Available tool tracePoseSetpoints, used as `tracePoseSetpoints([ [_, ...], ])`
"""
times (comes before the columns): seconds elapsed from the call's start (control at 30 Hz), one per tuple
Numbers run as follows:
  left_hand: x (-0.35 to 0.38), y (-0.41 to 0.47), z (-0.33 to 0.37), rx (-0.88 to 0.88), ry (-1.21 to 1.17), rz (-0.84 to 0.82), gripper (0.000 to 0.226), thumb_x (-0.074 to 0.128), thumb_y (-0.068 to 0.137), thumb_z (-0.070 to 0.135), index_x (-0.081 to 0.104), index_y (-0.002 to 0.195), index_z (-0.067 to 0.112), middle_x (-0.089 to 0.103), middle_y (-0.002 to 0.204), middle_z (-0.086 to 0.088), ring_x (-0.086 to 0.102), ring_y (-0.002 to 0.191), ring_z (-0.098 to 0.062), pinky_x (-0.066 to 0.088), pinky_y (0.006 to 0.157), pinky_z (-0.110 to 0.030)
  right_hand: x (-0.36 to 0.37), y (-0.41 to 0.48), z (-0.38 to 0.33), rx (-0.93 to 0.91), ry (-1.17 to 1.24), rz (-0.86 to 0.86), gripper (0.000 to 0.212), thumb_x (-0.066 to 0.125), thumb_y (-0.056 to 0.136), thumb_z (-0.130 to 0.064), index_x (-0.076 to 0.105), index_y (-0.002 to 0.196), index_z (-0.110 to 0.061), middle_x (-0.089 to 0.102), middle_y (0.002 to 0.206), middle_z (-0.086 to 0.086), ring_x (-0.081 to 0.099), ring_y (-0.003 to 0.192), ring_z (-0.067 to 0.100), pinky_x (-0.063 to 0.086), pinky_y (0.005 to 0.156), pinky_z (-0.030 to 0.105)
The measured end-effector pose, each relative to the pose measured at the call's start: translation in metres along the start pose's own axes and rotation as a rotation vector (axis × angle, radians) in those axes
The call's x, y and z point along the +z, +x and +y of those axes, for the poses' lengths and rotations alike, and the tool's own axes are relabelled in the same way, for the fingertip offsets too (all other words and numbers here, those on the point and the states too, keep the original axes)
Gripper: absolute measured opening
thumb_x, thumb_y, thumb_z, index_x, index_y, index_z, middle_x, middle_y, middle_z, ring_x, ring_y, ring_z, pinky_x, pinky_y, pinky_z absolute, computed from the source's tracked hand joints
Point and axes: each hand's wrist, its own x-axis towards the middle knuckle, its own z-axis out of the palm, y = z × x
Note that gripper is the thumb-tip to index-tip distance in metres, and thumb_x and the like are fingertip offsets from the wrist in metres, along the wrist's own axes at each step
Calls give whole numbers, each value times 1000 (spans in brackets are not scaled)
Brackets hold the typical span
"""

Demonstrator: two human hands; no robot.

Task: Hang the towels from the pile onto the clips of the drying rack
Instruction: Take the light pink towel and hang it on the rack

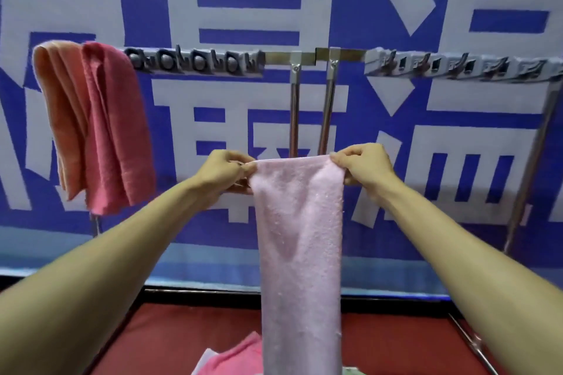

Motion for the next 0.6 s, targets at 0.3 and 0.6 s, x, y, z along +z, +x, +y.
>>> tracePoseSetpoints([
  [0.3, 66, -9, -164, -312, -221, -43, 10, 59, 91, 4, 68, 90, 0, 57, 75, -9, 51, 62, -14, 58, 64, -22, 72, -35, 155, 478, 285, -56, 8, 66, 83, -3, 66, 74, -1, 64, 72, 13, 65, 62, 21, 57, 51, 29],
  [0.6, 119, -35, -241, -575, -526, 34, 5, 67, 84, 4, 72, 82, 4, 68, 63, -7, 61, 56, -15, 54, 62, -26, 115, -78, 216, 583, 321, -167, 14, 55, 83, 4, 66, 77, -2, 58, 67, 11, 62, 56, 18, 60, 61, 30],
])
